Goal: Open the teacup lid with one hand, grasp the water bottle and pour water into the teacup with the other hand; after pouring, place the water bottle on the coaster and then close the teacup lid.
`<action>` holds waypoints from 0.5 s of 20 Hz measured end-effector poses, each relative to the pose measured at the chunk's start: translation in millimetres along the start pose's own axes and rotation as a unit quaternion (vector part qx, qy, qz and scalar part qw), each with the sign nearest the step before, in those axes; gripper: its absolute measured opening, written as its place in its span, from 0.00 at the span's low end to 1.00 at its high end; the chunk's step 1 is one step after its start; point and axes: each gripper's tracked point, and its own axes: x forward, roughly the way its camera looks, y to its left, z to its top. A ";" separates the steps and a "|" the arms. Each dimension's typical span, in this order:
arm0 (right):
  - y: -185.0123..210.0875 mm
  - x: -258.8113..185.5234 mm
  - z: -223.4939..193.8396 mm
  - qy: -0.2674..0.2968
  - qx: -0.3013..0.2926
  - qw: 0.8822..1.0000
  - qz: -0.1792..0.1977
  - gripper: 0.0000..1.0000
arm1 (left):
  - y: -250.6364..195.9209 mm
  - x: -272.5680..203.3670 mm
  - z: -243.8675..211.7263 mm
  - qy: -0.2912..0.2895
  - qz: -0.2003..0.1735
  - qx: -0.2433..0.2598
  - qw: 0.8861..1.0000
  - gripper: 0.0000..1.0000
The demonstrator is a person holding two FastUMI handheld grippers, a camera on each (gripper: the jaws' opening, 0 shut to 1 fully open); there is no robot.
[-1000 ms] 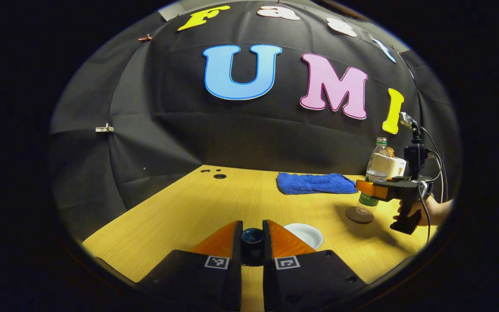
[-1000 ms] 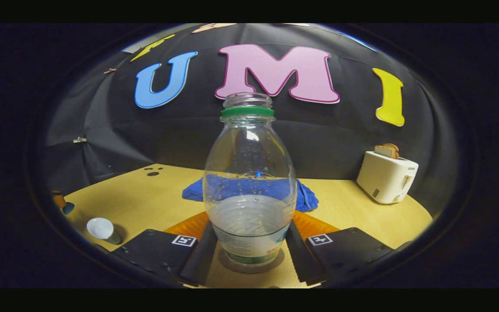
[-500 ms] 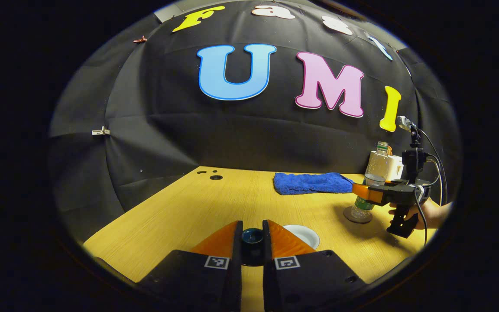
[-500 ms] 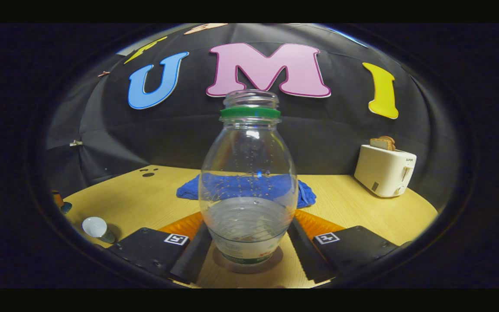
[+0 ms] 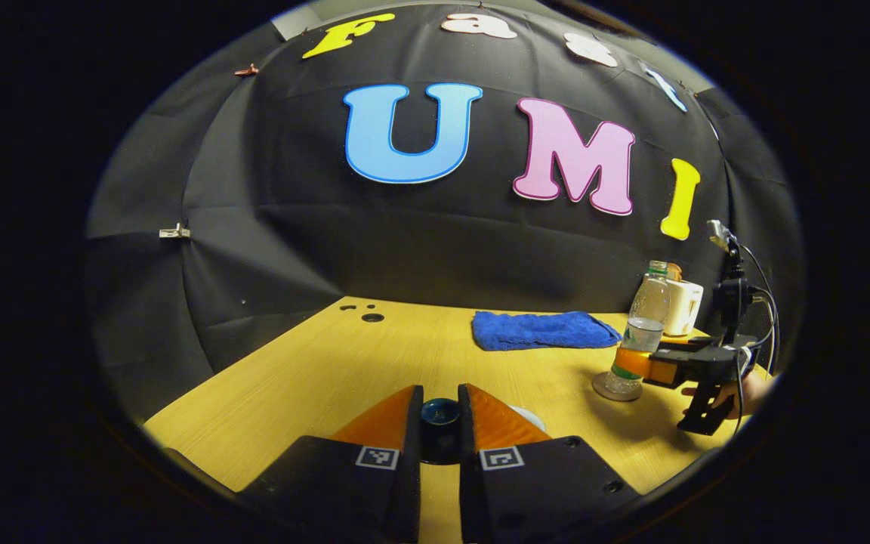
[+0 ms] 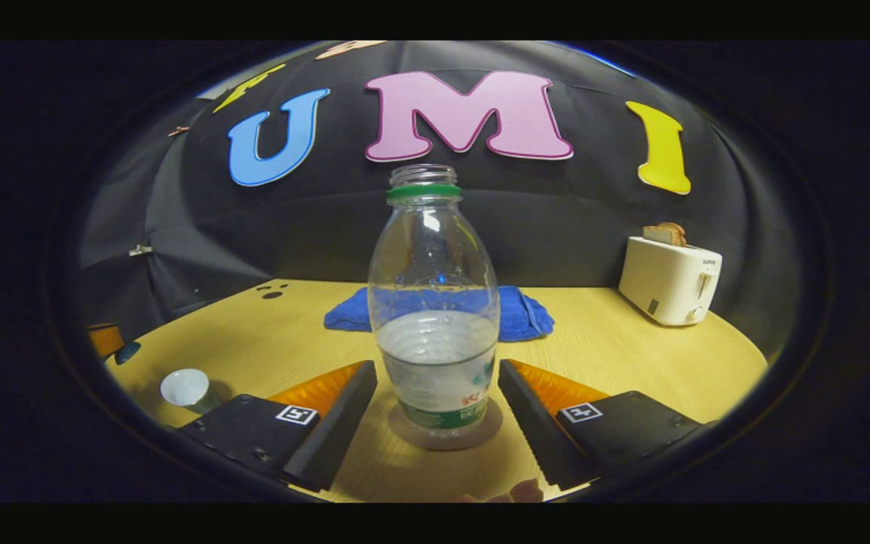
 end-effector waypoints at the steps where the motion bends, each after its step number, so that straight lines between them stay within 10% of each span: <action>1: -1.9 -6.0 -2.0 0.001 -0.004 1.000 0.000 1.00 | -5.8 3.0 0.2 -0.002 -0.007 0.009 1.000 0.24; 10: -21.5 -61.7 -15.8 0.036 0.033 0.999 -0.014 1.00 | -52.8 34.1 -24.6 0.006 -0.050 0.042 0.998 0.25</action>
